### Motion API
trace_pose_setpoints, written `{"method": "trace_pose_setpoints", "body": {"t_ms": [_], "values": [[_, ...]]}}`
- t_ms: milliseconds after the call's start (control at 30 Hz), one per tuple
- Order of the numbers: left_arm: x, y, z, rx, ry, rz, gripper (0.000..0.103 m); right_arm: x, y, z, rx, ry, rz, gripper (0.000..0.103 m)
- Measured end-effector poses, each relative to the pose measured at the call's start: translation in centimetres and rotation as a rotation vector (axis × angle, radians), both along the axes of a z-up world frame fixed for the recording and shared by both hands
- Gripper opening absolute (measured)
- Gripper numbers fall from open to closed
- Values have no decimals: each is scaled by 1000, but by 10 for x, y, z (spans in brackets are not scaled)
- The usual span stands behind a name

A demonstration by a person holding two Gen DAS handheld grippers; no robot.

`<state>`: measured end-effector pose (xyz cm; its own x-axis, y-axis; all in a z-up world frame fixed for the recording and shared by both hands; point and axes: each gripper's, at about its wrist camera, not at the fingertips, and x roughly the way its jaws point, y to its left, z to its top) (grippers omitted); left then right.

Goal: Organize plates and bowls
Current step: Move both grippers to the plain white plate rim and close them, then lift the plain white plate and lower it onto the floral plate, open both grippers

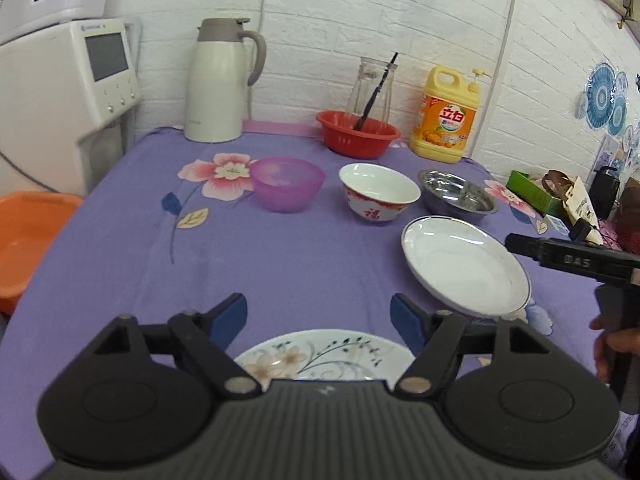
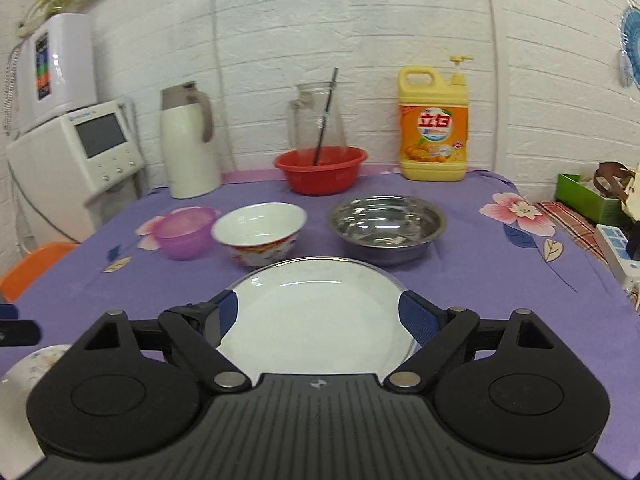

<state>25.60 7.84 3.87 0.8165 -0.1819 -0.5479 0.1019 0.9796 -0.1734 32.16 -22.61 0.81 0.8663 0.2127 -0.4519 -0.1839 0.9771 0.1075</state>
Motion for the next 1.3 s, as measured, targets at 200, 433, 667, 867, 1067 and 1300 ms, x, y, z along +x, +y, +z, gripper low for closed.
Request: {"method": "trace_pose_setpoints", "body": {"t_ms": [200, 433, 667, 867, 1067, 1300], "values": [[66, -42, -5, 3, 52, -112, 74, 27, -24, -32, 96, 97, -33, 103], [142, -79, -37, -33, 175, -183, 71, 26, -21, -36, 69, 107, -30, 103], [162, -95, -54, -5, 199, -201, 71, 33, -14, -45, 47, 157, -12, 103], [165, -101, -58, 16, 193, -209, 68, 34, -9, -46, 19, 152, -11, 103], [166, -117, -56, 114, 197, -245, 51, 30, 13, -48, -61, 140, 53, 103], [169, -125, -53, 114, 217, -240, 40, 27, 14, -47, -64, 124, 30, 103]]}}
